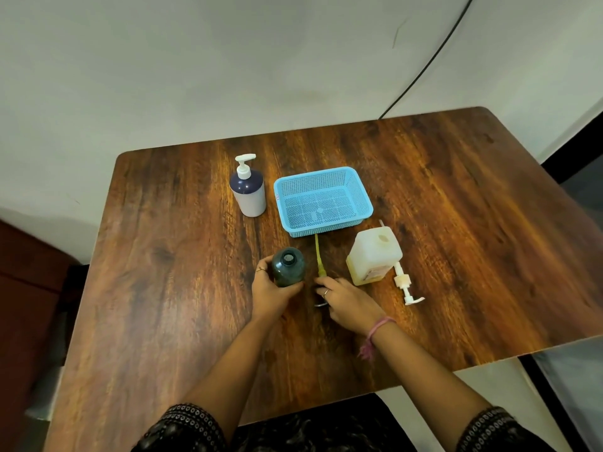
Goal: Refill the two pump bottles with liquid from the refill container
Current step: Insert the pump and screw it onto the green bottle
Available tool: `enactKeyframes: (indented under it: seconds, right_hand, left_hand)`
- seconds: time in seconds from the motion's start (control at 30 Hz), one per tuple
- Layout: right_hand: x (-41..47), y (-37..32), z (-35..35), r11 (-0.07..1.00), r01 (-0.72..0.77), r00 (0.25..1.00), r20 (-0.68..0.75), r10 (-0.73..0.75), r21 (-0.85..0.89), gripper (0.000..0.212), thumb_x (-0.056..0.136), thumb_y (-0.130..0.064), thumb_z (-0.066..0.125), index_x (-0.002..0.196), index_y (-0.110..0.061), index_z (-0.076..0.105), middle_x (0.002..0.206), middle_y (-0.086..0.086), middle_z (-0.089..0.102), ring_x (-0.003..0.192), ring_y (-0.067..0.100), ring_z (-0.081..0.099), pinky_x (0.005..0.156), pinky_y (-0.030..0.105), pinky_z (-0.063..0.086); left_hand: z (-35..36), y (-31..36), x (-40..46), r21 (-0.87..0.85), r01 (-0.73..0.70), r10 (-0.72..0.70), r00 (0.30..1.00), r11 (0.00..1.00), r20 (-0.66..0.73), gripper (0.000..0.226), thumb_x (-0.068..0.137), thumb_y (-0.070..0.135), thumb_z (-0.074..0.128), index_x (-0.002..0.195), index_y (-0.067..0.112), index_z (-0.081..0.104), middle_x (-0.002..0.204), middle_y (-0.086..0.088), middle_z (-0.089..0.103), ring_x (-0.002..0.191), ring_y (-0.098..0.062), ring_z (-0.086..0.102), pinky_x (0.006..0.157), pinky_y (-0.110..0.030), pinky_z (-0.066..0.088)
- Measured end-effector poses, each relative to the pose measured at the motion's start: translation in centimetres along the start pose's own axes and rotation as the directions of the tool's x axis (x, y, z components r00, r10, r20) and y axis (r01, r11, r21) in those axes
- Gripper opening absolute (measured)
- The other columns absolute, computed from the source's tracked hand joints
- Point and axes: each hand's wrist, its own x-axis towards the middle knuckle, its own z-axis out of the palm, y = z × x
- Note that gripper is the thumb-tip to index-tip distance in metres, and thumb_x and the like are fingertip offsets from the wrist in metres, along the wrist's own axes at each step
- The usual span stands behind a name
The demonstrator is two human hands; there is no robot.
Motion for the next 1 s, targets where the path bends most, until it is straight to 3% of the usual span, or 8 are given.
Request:
enactKeyframes:
  seconds: [0.2, 0.4, 0.47, 0.57, 0.63, 0.77, 0.9, 1.0]
  right_hand:
    - [-0.6, -0.5, -4.3, 0.984, 0.103, 0.976, -0.208, -0.071, 0.146, 0.047, 0.087, 0.000, 0.055, 0.132, -0.015, 0.052, 0.145, -0.003, 0.041, 0.122, 0.018, 0.045, 0.104, 0.027, 0.036]
    - [-0.7, -0.4, -9.6, 0.885, 0.194, 0.892, -0.451, 0.021, 0.424, 0.035, 0.086, -0.004, 0.060, 0.120, -0.012, 0.063, 0.123, 0.001, 0.062, 0.115, 0.011, 0.055, 0.103, 0.020, 0.039]
    - [-0.4, 0.4, -11.8, 0.857, 0.223, 0.845, -0.531, 0.067, 0.464, 0.031, 0.087, -0.008, 0.065, 0.118, -0.009, 0.064, 0.113, 0.003, 0.067, 0.104, 0.014, 0.063, 0.094, 0.024, 0.047]
    - [0.0, 1.6, -15.5, 0.815, 0.221, 0.812, -0.564, 0.150, 0.535, 0.031, 0.088, -0.021, 0.065, 0.117, -0.010, 0.064, 0.097, 0.006, 0.071, 0.083, 0.022, 0.069, 0.074, 0.043, 0.056]
    - [0.2, 2.2, -18.3, 0.806, 0.254, 0.782, -0.604, 0.155, 0.535, 0.030, 0.089, -0.025, 0.063, 0.116, -0.011, 0.065, 0.091, 0.004, 0.072, 0.078, 0.016, 0.070, 0.069, 0.043, 0.058]
    - [0.4, 2.7, -24.3, 0.688, 0.367, 0.753, -0.634, 0.176, 0.626, 0.024, 0.091, -0.013, 0.061, 0.115, -0.011, 0.064, 0.094, -0.006, 0.070, 0.082, -0.001, 0.067, 0.073, 0.017, 0.053]
    - [0.3, 3.4, -30.8, 0.703, 0.469, 0.685, -0.723, 0.093, 0.535, 0.019, 0.092, -0.021, 0.059, 0.111, -0.021, 0.061, 0.098, 0.002, 0.070, 0.078, 0.011, 0.066, 0.076, 0.031, 0.055]
    - [-0.2, 3.5, -35.1, 0.697, 0.545, 0.612, -0.789, 0.050, 0.466, 0.018, 0.091, -0.023, 0.059, 0.109, -0.018, 0.062, 0.096, 0.007, 0.071, 0.071, 0.015, 0.063, 0.073, 0.034, 0.056]
  left_hand:
    - [-0.5, 2.0, 1.2, -0.033, -0.064, 0.062, 0.997, 0.997, -0.048, 0.070, 0.062, -0.002, 0.087, 0.121, 0.004, 0.050, 0.114, -0.004, 0.059, 0.100, -0.008, 0.057, 0.081, -0.008, 0.047]
    - [-0.5, 5.3, 1.7, -0.094, -0.111, 0.109, 0.994, 0.989, -0.029, 0.071, 0.063, -0.003, 0.086, 0.123, 0.003, 0.050, 0.118, -0.008, 0.060, 0.102, -0.009, 0.059, 0.083, -0.016, 0.052]
    - [-0.2, 7.0, 2.0, -0.108, -0.127, 0.125, 0.992, 0.986, -0.027, 0.069, 0.063, -0.001, 0.086, 0.122, 0.006, 0.051, 0.120, -0.005, 0.060, 0.104, -0.011, 0.059, 0.085, -0.020, 0.054]
    - [0.2, 9.3, 2.4, -0.149, -0.119, 0.117, 0.993, 0.982, -0.018, 0.068, 0.063, 0.001, 0.087, 0.121, 0.010, 0.052, 0.118, -0.002, 0.062, 0.105, -0.013, 0.062, 0.086, -0.028, 0.056]
    - [0.7, 10.6, 2.8, -0.157, -0.130, 0.125, 0.991, 0.979, -0.044, 0.069, 0.062, 0.002, 0.088, 0.122, 0.009, 0.053, 0.118, -0.004, 0.065, 0.106, -0.018, 0.065, 0.086, -0.034, 0.058]
    - [1.9, 13.5, 3.0, -0.147, -0.158, 0.148, 0.986, 0.976, -0.073, 0.074, 0.064, 0.005, 0.087, 0.128, 0.010, 0.050, 0.121, -0.004, 0.064, 0.107, -0.018, 0.065, 0.082, -0.028, 0.058]
    - [3.4, 17.0, 3.1, -0.109, -0.207, 0.194, 0.973, 0.972, -0.123, 0.074, 0.066, 0.012, 0.087, 0.129, 0.012, 0.049, 0.124, -0.001, 0.061, 0.111, -0.015, 0.061, 0.076, -0.013, 0.054]
    - [4.5, 19.6, 3.3, -0.089, -0.246, 0.229, 0.959, 0.965, -0.167, 0.075, 0.066, 0.015, 0.087, 0.130, 0.014, 0.048, 0.123, 0.001, 0.059, 0.107, -0.011, 0.060, 0.072, -0.008, 0.052]
